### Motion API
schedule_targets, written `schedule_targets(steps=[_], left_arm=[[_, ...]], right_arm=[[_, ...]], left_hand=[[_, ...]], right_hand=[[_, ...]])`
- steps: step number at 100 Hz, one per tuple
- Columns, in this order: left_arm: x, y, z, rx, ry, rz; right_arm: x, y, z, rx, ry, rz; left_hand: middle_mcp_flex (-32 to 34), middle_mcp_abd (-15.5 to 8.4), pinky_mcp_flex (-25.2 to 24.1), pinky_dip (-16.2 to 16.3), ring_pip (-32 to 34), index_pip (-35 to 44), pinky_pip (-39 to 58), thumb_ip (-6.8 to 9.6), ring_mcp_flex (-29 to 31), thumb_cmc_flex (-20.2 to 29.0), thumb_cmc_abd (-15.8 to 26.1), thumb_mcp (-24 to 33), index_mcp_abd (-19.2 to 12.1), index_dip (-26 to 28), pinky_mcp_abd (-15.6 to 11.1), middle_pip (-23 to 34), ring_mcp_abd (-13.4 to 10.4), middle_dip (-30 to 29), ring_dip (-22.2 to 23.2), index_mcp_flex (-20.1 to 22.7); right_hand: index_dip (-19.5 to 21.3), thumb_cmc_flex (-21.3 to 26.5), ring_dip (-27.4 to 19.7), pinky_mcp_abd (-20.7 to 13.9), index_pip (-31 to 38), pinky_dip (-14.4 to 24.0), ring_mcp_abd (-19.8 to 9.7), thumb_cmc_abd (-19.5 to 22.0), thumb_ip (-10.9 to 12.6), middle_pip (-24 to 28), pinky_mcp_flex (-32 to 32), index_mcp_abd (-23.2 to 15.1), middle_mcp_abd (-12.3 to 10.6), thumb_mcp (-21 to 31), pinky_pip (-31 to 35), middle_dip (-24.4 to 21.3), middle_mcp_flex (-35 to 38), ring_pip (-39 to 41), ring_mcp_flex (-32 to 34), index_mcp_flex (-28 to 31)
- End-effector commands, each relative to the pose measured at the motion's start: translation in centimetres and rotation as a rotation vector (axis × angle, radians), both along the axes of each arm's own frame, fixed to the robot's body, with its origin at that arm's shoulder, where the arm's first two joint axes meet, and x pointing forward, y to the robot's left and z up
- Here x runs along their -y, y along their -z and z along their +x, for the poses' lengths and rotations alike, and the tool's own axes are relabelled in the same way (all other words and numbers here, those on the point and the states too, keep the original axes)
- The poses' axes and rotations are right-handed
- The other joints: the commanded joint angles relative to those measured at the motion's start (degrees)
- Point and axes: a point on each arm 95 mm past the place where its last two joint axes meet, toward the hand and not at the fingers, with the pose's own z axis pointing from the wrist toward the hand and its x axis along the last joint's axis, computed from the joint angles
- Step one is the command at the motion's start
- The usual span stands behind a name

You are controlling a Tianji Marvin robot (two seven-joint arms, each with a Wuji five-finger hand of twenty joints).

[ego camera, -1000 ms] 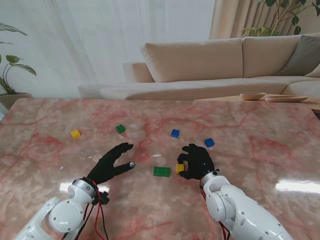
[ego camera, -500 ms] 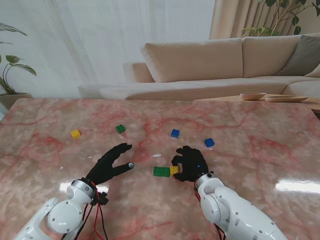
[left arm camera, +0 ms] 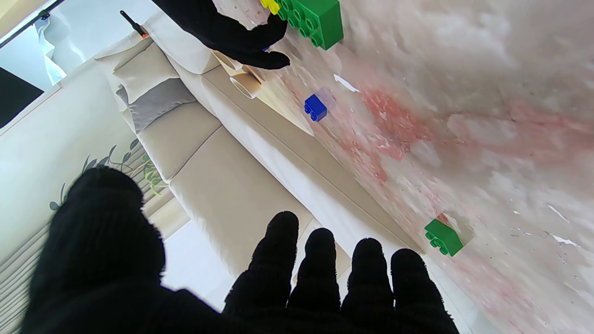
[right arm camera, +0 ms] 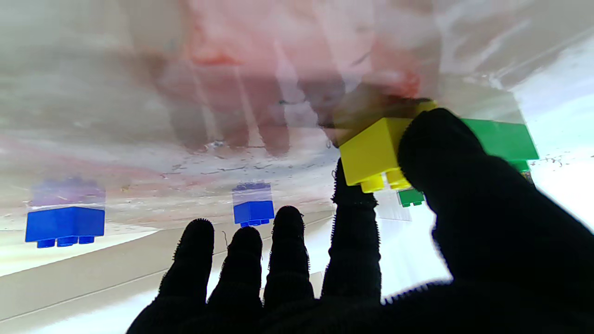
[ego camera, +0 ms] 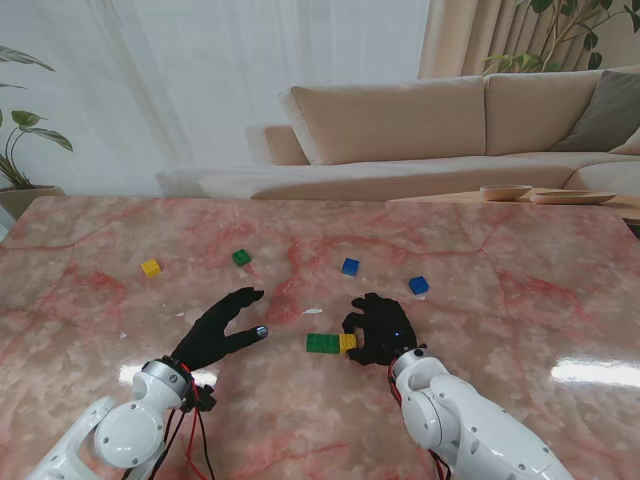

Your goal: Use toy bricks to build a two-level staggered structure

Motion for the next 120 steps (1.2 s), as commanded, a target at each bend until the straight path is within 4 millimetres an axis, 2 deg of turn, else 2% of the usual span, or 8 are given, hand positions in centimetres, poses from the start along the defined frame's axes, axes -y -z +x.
schedule_targets(steps=[1,15,33,74,80,97,109,120], left_arm=[[0.2,0.2,-0.2,-0.002,0.002,0.001],[0.2,0.2,-0.2,-0.003,0.003,0.002],[0.2,0.2,-0.3,-0.003,0.002,0.003],[0.2,0.2,-0.3,-0.002,0.003,0.004],[0.1,0.2,-0.3,-0.003,0.002,0.004],[0.1,0.1,-0.3,0.0,0.001,0.005],[0.1,0.1,-0.3,0.003,0.001,0.004],[0.1,0.0,-0.2,0.006,0.0,0.003]], right_arm=[[0.1,0.9,-0.7,-0.034,0.0,-0.009],[0.1,0.9,-0.7,-0.035,-0.002,-0.01],[0.1,0.9,-0.8,-0.037,-0.008,-0.016],[0.0,0.9,-0.9,-0.041,-0.03,-0.027],[-0.1,0.9,-1.0,-0.043,-0.032,-0.026],[-0.1,0.6,-1.0,-0.033,-0.04,-0.017],[-0.2,-0.4,-1.4,-0.004,-0.04,0.001],[-0.2,-1.9,-1.8,0.044,-0.038,0.019]], left_hand=[[0.0,-0.7,-0.7,0.5,-1.4,0.3,-2.3,0.28,-0.4,-0.5,1.4,1.6,-0.5,0.4,-2.4,0.7,-3.0,0.5,-0.5,1.5],[0.0,-0.6,-0.7,0.6,-1.4,0.3,-2.4,0.26,-0.5,-0.5,1.3,1.6,-0.5,0.4,-2.4,0.7,-2.9,0.5,-0.5,1.4],[0.1,-0.7,-0.7,0.6,-1.4,0.3,-2.6,0.25,-0.4,-0.4,1.3,1.7,-0.6,0.4,-2.5,0.7,-2.9,0.5,-0.5,1.4],[0.0,-0.6,-0.7,0.7,-1.4,0.4,-2.8,0.14,-0.5,-0.3,1.0,2.0,-0.6,0.4,-2.5,0.7,-2.9,0.5,-0.4,1.3],[0.0,-0.6,-0.7,0.8,-1.4,0.4,-2.9,0.11,-0.5,-0.3,1.0,2.0,-0.6,0.4,-2.5,0.7,-2.9,0.5,-0.4,1.3],[-0.1,-0.7,-0.8,0.8,-1.4,0.4,-3.1,0.05,-0.5,-0.4,0.9,2.1,-0.6,0.4,-2.5,0.6,-2.9,0.4,-0.4,1.2],[-0.1,-0.7,-0.7,0.9,-1.4,0.3,-3.1,0.03,-0.6,-0.6,0.9,2.0,-0.6,0.4,-2.6,0.7,-2.8,0.4,-0.4,1.2],[-0.1,-0.7,-0.7,1.0,-1.4,0.3,-3.1,0.03,-0.5,-0.7,1.0,2.0,-0.5,0.4,-2.5,0.6,-2.9,0.4,-0.4,1.2]], right_hand=[[0.9,-0.4,1.1,0.2,0.6,1.5,-1.6,0.4,-0.4,-0.8,-0.1,-2.6,-0.6,2.1,0.3,-0.9,0.1,0.2,1.4,2.7],[0.9,-1.0,1.1,0.2,-0.9,1.6,-1.6,1.7,0.6,-1.2,-0.1,-1.6,-0.5,-0.1,0.2,-0.9,-0.2,0.0,1.4,2.3],[1.3,-2.3,1.2,0.2,-6.2,1.8,-1.5,3.0,7.0,-1.9,-0.2,1.3,-0.2,-3.7,0.0,-1.0,-0.7,-0.4,1.1,2.3],[0.3,-1.3,1.1,0.3,-11.1,1.9,-1.3,2.0,7.4,-2.8,-0.6,3.3,-0.1,-9.7,-0.4,-1.2,-1.5,-1.0,0.7,0.5],[-0.1,-1.2,1.1,0.3,-12.8,1.9,-1.2,2.4,7.7,-3.1,-0.8,4.7,0.1,-11.5,-0.5,-1.3,-2.1,-1.2,0.5,-1.1],[-5.0,-2.7,0.7,0.2,-22.6,2.1,-1.0,2.7,9.0,-3.9,-1.5,10.9,0.5,-16.8,-1.0,-1.4,-4.7,-3.1,0.0,-6.2],[-10.2,-5.1,1.0,0.3,-30.1,2.3,-0.9,3.1,9.7,-5.9,-1.9,14.9,0.7,-18.0,-1.2,-2.1,-5.1,-3.8,-0.1,-9.0],[-12.8,-8.0,1.4,0.6,-33.7,2.2,-0.6,4.9,10.1,-7.3,-2.2,17.2,0.8,-17.9,-1.5,-2.3,-5.4,-3.5,0.1,-12.1]])
